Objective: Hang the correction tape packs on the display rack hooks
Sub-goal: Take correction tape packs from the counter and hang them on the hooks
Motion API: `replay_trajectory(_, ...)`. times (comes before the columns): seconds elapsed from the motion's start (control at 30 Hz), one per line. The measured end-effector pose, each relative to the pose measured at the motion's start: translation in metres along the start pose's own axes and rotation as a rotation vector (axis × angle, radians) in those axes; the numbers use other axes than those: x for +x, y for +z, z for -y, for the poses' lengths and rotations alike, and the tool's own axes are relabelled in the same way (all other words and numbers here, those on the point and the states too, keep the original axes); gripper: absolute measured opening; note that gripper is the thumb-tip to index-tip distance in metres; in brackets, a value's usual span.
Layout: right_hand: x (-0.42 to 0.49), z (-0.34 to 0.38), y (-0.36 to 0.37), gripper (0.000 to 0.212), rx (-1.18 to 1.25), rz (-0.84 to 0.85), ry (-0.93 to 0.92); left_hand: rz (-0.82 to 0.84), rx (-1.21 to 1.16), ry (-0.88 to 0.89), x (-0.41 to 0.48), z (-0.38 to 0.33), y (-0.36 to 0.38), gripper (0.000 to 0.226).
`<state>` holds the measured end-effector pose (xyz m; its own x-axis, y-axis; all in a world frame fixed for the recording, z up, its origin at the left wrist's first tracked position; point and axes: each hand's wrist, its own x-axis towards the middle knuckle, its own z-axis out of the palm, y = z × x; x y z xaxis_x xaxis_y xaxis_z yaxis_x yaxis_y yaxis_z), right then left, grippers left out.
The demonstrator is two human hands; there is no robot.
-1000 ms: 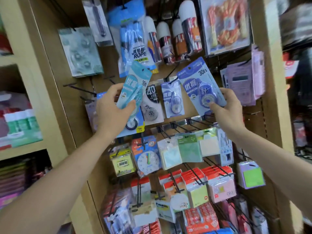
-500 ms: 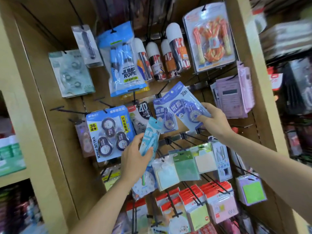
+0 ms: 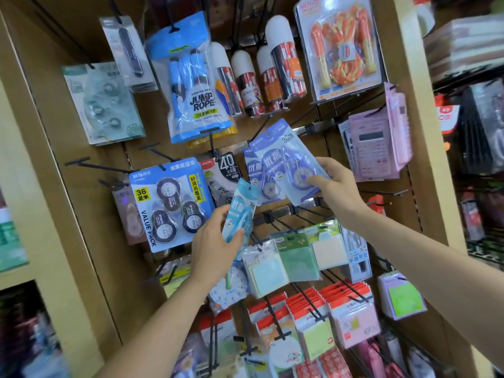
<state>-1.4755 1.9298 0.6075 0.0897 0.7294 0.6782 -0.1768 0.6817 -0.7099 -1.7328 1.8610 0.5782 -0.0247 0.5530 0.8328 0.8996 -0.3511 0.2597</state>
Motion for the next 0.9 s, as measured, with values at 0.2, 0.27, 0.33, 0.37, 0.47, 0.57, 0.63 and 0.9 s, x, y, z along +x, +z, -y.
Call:
replay_trajectory(0.2, -0.004, -0.01, 0.011, 0.027, 0.068, -0.016, 0.068, -0.007, -0.003, -0.001, -0.001, 0.0, 0.0, 0.046)
replay_trajectory(0.27, -0.008, -0.012, 0.011, 0.026, 0.106, -0.027, 0.079, -0.013, -0.007, -0.003, -0.001, 0.001, 0.001, 0.046)
replay_trajectory(0.33, -0.009, -0.013, 0.011, 0.026, 0.118, -0.032, 0.072, -0.016, -0.01, -0.003, -0.001, 0.001, 0.002, 0.045)
replay_trajectory(0.37, -0.008, -0.013, 0.01, 0.025, 0.11, -0.032, 0.069, -0.018, -0.008, -0.003, -0.001, 0.001, 0.002, 0.045)
replay_trajectory(0.47, 0.0, -0.015, 0.011, 0.023, 0.056, -0.021, 0.082, -0.019, -0.013, -0.009, -0.001, 0.002, 0.003, 0.045)
replay_trajectory(0.57, 0.018, -0.015, 0.018, 0.036, -0.083, -0.063, 0.098, -0.019, -0.017, -0.006, -0.001, 0.002, 0.003, 0.044)
replay_trajectory(0.63, 0.035, -0.016, 0.022, 0.04, -0.17, -0.091, 0.093, -0.019, -0.01, -0.004, -0.002, 0.003, 0.003, 0.045)
replay_trajectory(0.9, 0.077, -0.025, 0.034, 0.055, -0.658, 0.023, 0.133, 0.009, 0.007, -0.004, -0.002, 0.003, 0.002, 0.045)
